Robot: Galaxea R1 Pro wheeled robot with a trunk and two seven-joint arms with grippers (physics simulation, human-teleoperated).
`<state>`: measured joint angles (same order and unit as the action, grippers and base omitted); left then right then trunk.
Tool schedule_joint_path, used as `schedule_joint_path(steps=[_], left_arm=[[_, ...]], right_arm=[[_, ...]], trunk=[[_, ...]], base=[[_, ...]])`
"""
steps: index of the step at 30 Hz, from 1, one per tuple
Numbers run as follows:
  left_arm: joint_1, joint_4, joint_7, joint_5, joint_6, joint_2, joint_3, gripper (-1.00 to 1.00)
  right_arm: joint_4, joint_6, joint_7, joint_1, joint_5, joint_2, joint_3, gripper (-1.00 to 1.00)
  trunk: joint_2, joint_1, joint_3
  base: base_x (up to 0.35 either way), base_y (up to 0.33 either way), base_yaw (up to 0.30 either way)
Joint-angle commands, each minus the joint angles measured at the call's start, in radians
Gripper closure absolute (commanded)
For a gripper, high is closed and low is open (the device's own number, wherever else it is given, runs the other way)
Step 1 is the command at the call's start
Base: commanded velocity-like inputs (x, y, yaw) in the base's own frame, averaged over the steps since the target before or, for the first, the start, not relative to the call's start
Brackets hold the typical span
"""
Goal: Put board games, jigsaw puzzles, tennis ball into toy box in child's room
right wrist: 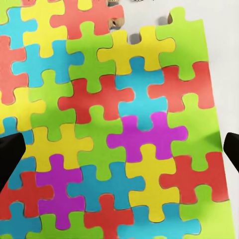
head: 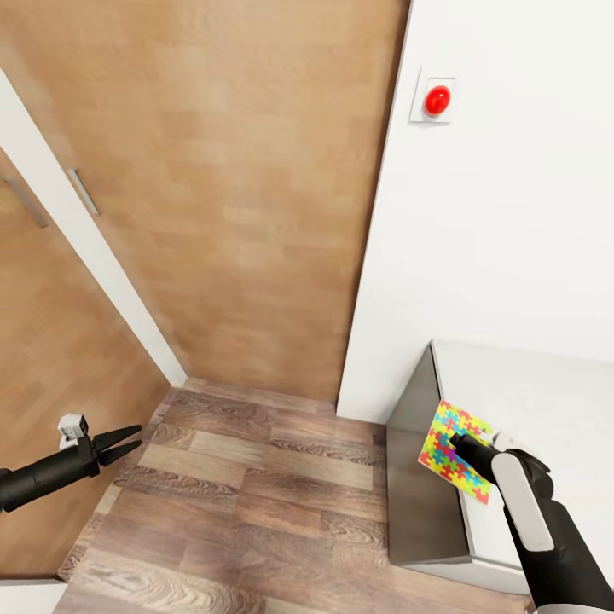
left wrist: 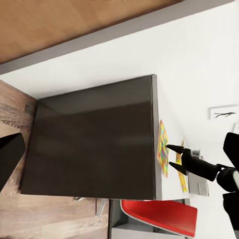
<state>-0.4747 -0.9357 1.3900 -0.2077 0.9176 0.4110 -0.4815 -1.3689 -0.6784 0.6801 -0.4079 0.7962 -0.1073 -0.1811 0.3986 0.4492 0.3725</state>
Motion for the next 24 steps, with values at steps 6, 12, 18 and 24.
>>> schedule_joint_path(steps=[6,12,18,24], left_arm=[[-0.001,0.0,0.002,-0.001,0.01,0.0,0.0,-1.0],[-0.001,0.0,0.003,-0.001,0.009,0.0,0.0,-1.0],[-0.001,0.0,0.003,-0.001,0.01,0.0,0.0,-1.0],[-0.001,0.0,0.003,-0.001,0.01,0.0,0.0,-1.0]], right_arm=[[0.005,-0.003,0.009,0.0,0.02,0.0,0.0,-1.0],[0.004,-0.003,0.009,0.0,0.02,0.0,0.0,-1.0],[-0.002,-0.003,0.009,0.0,0.02,-0.001,0.0,-1.0],[-0.004,-0.003,0.009,0.0,0.02,0.0,0.0,-1.0]], trunk=[[0.001,0.001,-0.008],[0.001,0.001,-0.017],[0.001,0.001,-0.021],[0.001,0.001,-0.022]], base=[[0.0,0.0,0.0],[0.0,0.0,0.0],[0.0,0.0,0.0],[0.0,0.0,0.0]])
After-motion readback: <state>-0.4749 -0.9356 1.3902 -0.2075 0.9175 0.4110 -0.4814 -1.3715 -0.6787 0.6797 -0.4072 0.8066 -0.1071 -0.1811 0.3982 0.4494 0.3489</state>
